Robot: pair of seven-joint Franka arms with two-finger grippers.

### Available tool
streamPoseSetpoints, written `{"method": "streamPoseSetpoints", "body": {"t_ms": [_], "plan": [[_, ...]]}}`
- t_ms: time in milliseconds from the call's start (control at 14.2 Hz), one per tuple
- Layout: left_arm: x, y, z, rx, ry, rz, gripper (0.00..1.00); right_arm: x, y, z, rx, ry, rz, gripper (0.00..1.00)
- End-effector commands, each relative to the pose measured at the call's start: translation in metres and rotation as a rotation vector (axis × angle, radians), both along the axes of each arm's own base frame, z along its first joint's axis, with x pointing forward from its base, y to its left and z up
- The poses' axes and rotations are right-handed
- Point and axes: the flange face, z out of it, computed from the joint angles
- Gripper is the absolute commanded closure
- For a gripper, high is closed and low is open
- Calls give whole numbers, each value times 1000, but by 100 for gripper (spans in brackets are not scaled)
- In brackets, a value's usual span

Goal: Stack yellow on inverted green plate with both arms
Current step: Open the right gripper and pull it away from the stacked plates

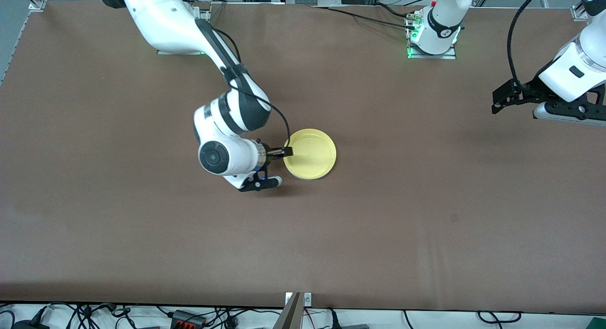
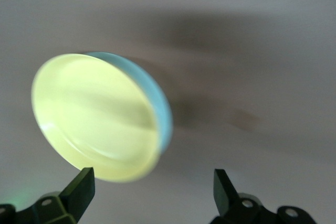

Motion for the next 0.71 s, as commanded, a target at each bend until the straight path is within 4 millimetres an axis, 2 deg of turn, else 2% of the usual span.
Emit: {"method": "streamPoseSetpoints", "body": {"t_ms": [0, 212, 283, 353, 636], "plan": [[-6, 0, 8, -6, -2, -17, 0, -5, -36, 80, -105, -67, 95, 0], [-6, 0, 8, -6, -2, -19, 0, 8, -97, 141, -103, -105, 27, 0], [-6, 1, 8, -4, -2, -17, 0, 11, -111, 155, -97, -121, 6, 0], [-6, 0, 8, -6, -2, -19, 0, 16, -125, 163, -94, -133, -11, 0], [-6, 0, 8, -6, -2, -19, 0, 37, -184, 174, -121, -165, -69, 0]]}}
